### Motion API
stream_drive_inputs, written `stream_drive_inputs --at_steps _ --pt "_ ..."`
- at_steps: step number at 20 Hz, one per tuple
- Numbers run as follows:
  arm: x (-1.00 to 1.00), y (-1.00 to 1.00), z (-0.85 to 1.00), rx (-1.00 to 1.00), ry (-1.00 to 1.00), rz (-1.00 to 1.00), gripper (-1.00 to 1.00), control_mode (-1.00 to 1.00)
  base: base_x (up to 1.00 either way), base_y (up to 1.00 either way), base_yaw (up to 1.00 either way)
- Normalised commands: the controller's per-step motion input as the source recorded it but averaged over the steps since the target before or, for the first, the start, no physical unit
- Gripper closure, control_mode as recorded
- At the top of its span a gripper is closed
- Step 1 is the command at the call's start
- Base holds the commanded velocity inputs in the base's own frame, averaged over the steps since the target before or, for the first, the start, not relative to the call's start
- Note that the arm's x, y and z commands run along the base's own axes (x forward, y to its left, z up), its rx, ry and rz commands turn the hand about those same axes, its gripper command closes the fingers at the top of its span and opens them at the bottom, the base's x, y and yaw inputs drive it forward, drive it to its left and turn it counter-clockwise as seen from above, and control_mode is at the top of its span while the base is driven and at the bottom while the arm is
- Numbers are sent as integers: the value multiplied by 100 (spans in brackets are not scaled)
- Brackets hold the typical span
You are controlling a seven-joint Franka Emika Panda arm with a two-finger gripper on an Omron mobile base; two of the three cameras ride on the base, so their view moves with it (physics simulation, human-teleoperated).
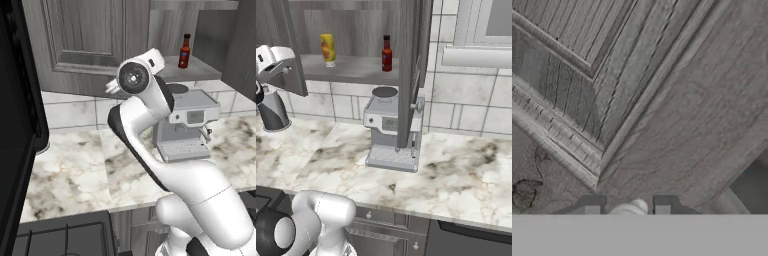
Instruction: Move the mustard and condiment bottle from the cabinet to the dining counter.
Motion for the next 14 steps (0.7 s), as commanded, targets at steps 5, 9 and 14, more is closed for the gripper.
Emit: stream_drive_inputs --at_steps 5,9,14 --pt "-100 0 4 0 0 -19 100 -100 0 0 0" --pt "-100 -9 4 0 -1 -18 100 -100 0 0 0" --pt "-70 -50 0 0 -1 -10 100 -100 0 0 0"
